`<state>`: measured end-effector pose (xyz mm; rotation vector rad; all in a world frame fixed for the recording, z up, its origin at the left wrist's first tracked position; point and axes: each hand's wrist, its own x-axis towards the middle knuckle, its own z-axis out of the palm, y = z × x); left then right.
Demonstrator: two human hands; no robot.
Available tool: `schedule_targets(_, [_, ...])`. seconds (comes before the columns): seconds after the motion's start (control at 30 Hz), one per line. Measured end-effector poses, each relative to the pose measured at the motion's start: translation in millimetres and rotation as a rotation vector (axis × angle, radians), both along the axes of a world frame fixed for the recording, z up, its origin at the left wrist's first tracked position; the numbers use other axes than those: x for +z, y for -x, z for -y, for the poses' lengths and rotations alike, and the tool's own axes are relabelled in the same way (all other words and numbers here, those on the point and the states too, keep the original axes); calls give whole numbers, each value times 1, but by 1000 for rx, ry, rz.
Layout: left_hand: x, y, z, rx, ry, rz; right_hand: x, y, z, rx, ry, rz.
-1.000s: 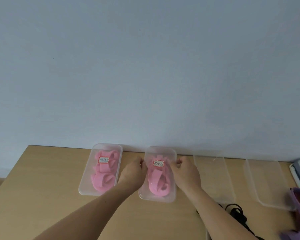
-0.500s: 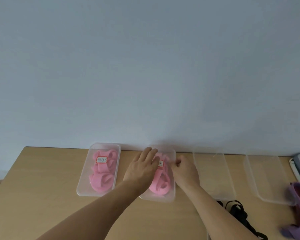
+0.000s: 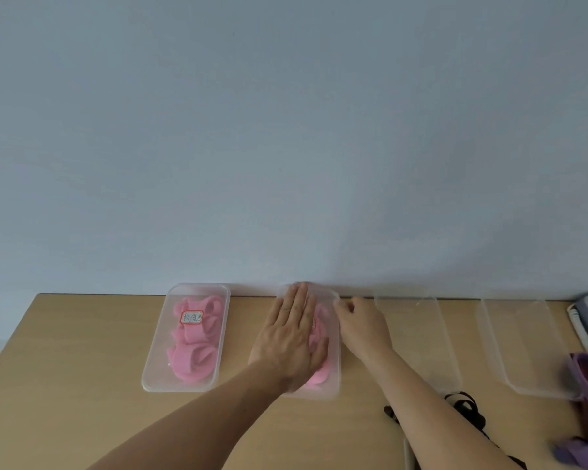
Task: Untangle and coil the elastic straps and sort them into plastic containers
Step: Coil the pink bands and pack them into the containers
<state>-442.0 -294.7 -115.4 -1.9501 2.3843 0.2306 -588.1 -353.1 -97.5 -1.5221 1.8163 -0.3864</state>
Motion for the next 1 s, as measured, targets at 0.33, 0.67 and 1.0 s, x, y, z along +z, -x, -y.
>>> schedule_targets(0.33, [13, 1, -2, -15, -3, -13, -8, -13, 24, -70, 13, 3])
schedule_targets(0.67, [18, 5, 0, -5, 22, 19, -13, -12, 30, -41, -42, 65])
schedule_targets(1.0, [13, 1, 1, 35, 46, -7, -12, -9, 22, -15, 236, -13])
